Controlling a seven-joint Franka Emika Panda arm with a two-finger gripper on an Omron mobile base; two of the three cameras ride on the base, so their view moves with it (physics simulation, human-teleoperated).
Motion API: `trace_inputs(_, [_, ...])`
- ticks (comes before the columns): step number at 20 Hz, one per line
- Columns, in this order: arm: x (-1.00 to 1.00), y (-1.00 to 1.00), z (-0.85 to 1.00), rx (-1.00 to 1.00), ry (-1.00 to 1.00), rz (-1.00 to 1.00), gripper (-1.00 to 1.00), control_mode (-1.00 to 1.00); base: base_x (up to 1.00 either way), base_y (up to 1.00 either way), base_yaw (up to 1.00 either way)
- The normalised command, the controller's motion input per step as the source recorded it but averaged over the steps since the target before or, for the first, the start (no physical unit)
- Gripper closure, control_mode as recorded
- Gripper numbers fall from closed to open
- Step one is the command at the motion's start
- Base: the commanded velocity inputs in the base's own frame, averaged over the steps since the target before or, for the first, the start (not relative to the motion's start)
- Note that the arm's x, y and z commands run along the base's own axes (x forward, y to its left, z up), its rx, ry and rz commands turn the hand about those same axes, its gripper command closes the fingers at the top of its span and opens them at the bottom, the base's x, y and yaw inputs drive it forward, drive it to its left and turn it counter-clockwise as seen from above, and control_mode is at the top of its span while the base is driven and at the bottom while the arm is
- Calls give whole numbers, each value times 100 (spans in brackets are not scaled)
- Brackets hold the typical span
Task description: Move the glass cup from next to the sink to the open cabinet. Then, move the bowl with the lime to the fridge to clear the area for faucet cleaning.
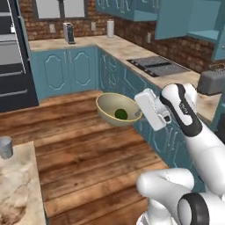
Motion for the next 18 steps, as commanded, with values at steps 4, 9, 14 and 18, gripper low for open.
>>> trace_inputs(4, [0, 0, 0, 0, 0, 0, 100, 100, 100, 38, -3])
trace_inputs(9, [0, 0, 0, 0, 0, 0, 100, 100, 100, 56, -1])
trace_inputs(14, [0, 0, 0, 0, 0, 0, 100, 100, 100, 66, -3])
trace_inputs(18, [0, 0, 0, 0, 0, 0, 100, 100, 100, 74, -1])
